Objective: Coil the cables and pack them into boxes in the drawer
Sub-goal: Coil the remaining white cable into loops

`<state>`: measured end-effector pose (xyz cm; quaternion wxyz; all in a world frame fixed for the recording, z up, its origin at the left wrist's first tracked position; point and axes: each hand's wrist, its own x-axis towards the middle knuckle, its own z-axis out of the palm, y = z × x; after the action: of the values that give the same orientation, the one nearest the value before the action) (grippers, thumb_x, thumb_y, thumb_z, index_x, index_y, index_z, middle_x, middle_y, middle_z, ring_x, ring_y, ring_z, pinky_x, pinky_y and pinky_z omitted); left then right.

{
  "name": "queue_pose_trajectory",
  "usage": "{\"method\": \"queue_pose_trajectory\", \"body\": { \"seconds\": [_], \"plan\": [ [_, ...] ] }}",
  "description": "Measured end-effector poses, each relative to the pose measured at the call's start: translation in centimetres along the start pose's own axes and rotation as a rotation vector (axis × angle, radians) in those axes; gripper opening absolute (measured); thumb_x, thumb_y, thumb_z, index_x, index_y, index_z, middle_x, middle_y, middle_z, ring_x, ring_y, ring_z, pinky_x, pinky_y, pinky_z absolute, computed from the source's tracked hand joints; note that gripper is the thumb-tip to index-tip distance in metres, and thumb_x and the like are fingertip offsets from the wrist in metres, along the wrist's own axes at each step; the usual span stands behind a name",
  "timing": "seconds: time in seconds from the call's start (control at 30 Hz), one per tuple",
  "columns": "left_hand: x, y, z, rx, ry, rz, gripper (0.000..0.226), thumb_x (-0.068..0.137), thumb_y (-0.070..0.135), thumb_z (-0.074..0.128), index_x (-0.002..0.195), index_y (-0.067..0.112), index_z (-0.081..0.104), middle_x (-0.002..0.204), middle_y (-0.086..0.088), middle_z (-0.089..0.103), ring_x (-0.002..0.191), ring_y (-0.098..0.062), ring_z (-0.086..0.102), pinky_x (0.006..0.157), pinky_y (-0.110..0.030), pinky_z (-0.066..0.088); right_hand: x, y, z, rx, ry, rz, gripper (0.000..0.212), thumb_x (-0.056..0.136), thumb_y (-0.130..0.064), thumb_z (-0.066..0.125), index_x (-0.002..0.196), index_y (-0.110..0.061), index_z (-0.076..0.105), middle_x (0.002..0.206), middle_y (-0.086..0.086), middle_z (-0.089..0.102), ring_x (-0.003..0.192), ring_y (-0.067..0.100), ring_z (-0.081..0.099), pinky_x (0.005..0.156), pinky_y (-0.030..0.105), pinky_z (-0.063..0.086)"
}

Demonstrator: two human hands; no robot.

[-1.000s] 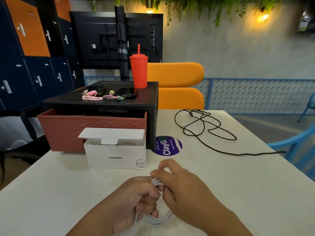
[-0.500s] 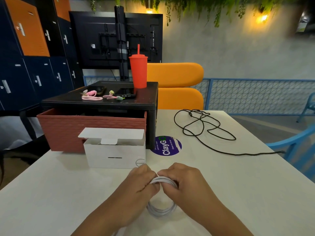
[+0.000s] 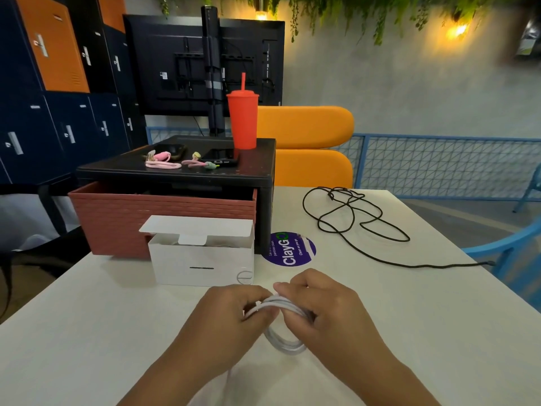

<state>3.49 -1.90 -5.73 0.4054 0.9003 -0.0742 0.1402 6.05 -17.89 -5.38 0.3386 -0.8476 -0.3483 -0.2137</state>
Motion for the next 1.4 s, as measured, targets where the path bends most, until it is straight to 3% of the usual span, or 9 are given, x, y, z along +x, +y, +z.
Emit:
{"method": "queue_pose_trajectory", "body": {
  "seconds": [0.17, 0.3, 0.63, 0.73, 0.83, 0.97, 1.13, 1.3, 1.4],
  "plan": [
    [0.0, 0.4, -0.5, -0.329, -0.109, -0.051, 0.043, 0.067, 0.056, 0.064, 0.069, 0.014, 0.066, 0.056, 0.002, 0.047, 0.049, -0.005, 0.04, 0.051, -0.021, 0.037, 0.4, -0.8, -1.8, 0.644, -0.06, 0.386, 0.021, 0.069, -0.013, 0.079, 0.081, -0.03, 0.076, 0.067, -0.006, 0.062, 0.055, 0.007, 0.047, 0.05, 0.013, 0.04],
    [-0.5, 0.8, -0.8, -0.635, -0.216, -0.123, 0.053, 0.046, 0.076, 0.07, 0.051, 0.024, 0.057, 0.048, 0.007, 0.038, 0.04, -0.006, 0.034, 0.043, -0.016, 0.034, 0.8, -1.3, -2.6, 0.926, -0.132, 0.504, 0.02, 0.06, -0.024, 0.082, 0.079, -0.025, 0.077, 0.053, -0.006, 0.054, 0.045, 0.006, 0.043, 0.043, 0.017, 0.037],
    [-0.4, 1.8, 0.2, -0.75, -0.117, -0.179, 0.052, 0.083, 0.051, 0.057, 0.092, 0.0, 0.058, 0.052, 0.003, 0.04, 0.046, -0.01, 0.034, 0.044, -0.02, 0.029, 0.5, -2.4, -0.4, 1.072, -0.102, 0.56, 0.026, 0.073, -0.041, 0.055, 0.085, -0.024, 0.071, 0.055, -0.002, 0.055, 0.049, 0.008, 0.046, 0.051, 0.018, 0.04],
    [-0.3, 1.6, 0.5, -0.677, -0.112, -0.127, 0.06, 0.085, 0.056, 0.05, 0.085, -0.003, 0.052, 0.056, -0.001, 0.049, 0.048, -0.01, 0.04, 0.046, -0.019, 0.032, 0.4, -2.6, 0.1, 1.077, -0.023, 0.591, 0.015, 0.075, -0.037, 0.063, 0.078, -0.024, 0.071, 0.049, -0.004, 0.05, 0.044, 0.008, 0.042, 0.047, 0.019, 0.038],
    [-0.3, 1.6, 0.9, -0.584, -0.083, -0.089, 0.048, 0.081, 0.059, 0.054, 0.076, 0.012, 0.06, 0.061, 0.004, 0.055, 0.054, -0.011, 0.041, 0.051, -0.018, 0.033, 0.3, -2.6, -0.1, 0.929, 0.041, 0.576, 0.012, 0.085, -0.026, 0.065, 0.075, -0.021, 0.068, 0.047, -0.005, 0.048, 0.043, 0.005, 0.041, 0.046, 0.017, 0.037],
    [0.0, 1.6, 1.3, -0.414, 0.176, -0.144, 0.016, 0.084, 0.04, 0.052, 0.086, 0.036, 0.067, 0.091, 0.017, 0.061, 0.083, 0.0, 0.055, 0.064, -0.007, 0.039, 0.0, -1.9, -0.4, 0.43, 0.125, 0.338, 0.013, 0.077, -0.05, 0.053, 0.077, -0.038, 0.059, 0.068, -0.019, 0.061, 0.065, 0.001, 0.054, 0.056, 0.009, 0.041],
    [0.0, 1.7, 0.7, -0.295, 0.439, -0.184, 0.018, 0.088, 0.023, 0.058, 0.071, 0.018, 0.061, 0.081, 0.004, 0.059, 0.075, -0.009, 0.053, 0.056, -0.003, 0.036, 0.1, -0.2, 0.4, -0.234, 0.435, 0.021, 0.033, 0.094, -0.05, 0.029, 0.103, -0.027, 0.051, 0.07, -0.014, 0.066, 0.078, 0.012, 0.048, 0.065, 0.014, 0.039],
    [-0.4, 2.9, 0.5, -0.75, 0.05, -0.32, 0.045, 0.077, 0.044, 0.049, 0.07, 0.006, 0.071, 0.07, -0.013, 0.066, 0.062, -0.015, 0.057, 0.07, -0.029, 0.046, 0.2, 0.1, 0.4, -0.42, 0.472, -0.292, 0.021, 0.096, -0.034, 0.038, 0.104, -0.018, 0.049, 0.069, -0.006, 0.061, 0.059, 0.011, 0.048, 0.054, 0.02, 0.037],
    [-0.4, 2.4, 0.5, -0.935, -0.05, -0.45, 0.058, 0.073, 0.041, 0.052, 0.098, -0.01, 0.064, 0.084, -0.021, 0.061, 0.078, -0.03, 0.054, 0.082, -0.045, 0.044, 0.0, -0.2, 1.1, -0.482, 0.34, -0.444, 0.025, 0.086, -0.028, 0.053, 0.108, -0.016, 0.056, 0.083, -0.005, 0.058, 0.059, 0.011, 0.051, 0.05, 0.021, 0.037]
  ]
}}
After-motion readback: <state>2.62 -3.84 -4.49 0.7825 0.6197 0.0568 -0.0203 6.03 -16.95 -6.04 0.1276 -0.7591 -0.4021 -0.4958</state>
